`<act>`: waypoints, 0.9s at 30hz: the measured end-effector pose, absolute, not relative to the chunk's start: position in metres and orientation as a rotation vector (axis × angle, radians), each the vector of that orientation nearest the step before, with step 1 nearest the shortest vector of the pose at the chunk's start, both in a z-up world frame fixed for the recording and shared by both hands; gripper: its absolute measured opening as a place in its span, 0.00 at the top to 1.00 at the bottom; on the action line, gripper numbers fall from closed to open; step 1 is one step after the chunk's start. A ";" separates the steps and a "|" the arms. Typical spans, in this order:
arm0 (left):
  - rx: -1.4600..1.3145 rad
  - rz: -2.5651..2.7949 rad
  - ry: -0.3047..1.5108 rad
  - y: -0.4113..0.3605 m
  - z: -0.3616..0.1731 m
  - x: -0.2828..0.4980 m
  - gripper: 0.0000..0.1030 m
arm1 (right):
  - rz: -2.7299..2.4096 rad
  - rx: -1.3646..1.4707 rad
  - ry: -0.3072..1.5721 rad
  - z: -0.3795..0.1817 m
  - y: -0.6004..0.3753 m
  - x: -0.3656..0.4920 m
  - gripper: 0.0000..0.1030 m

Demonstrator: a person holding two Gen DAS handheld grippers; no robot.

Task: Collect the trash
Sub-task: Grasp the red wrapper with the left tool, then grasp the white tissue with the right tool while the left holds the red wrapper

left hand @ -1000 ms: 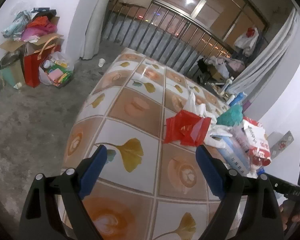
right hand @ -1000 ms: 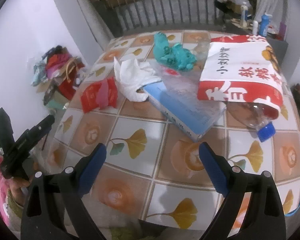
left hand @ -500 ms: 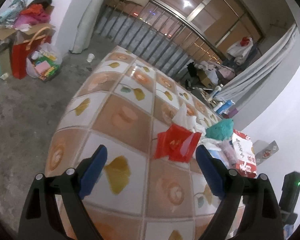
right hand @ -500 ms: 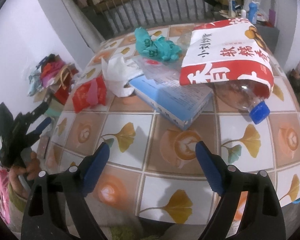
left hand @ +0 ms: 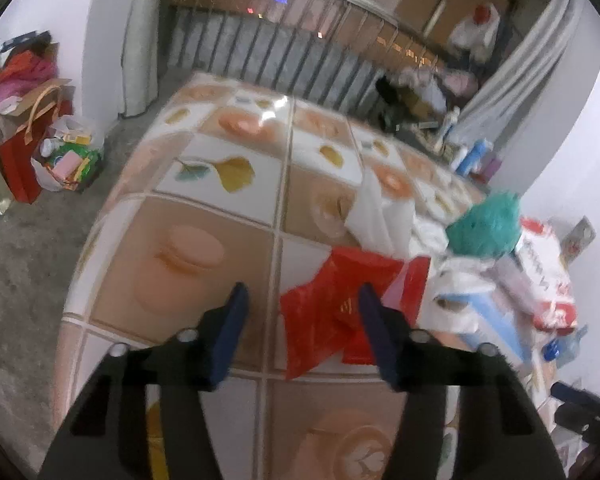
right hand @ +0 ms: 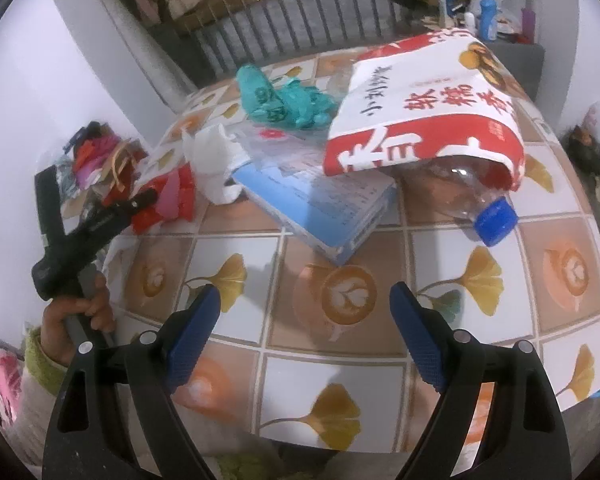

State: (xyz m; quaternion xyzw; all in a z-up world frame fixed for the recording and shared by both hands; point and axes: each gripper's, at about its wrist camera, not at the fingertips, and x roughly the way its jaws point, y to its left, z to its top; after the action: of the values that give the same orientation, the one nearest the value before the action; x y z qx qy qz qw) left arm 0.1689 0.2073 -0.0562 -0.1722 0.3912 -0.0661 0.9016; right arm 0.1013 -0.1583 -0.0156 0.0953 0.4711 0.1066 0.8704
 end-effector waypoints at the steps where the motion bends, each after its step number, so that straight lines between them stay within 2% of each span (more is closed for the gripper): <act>1: -0.359 -0.144 0.814 0.206 -0.057 0.170 0.64 | 0.219 0.204 0.984 -0.016 -0.160 0.101 0.21; 2: -0.359 -0.147 0.817 0.204 -0.058 0.171 0.67 | 0.215 0.208 0.983 -0.016 -0.162 0.101 0.21; 4: -0.334 -0.143 0.826 0.200 -0.058 0.173 0.83 | 0.209 0.213 0.980 -0.015 -0.166 0.100 0.21; 6: -0.320 -0.151 0.824 0.197 -0.057 0.172 0.91 | 0.203 0.216 0.978 -0.014 -0.169 0.098 0.21; 17: -0.322 -0.174 0.807 0.197 -0.046 0.138 0.95 | 0.199 0.210 0.955 -0.006 -0.175 0.087 0.25; 27: -0.352 -0.124 0.799 0.218 -0.045 0.095 0.95 | 0.282 0.125 0.913 0.014 -0.143 0.098 0.34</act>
State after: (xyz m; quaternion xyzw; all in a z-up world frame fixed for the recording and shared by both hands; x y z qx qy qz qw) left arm 0.0951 0.2176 -0.0449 -0.1703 0.3866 -0.0602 0.9044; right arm 0.0977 -0.1428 0.0137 0.0599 0.4390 0.1358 0.8862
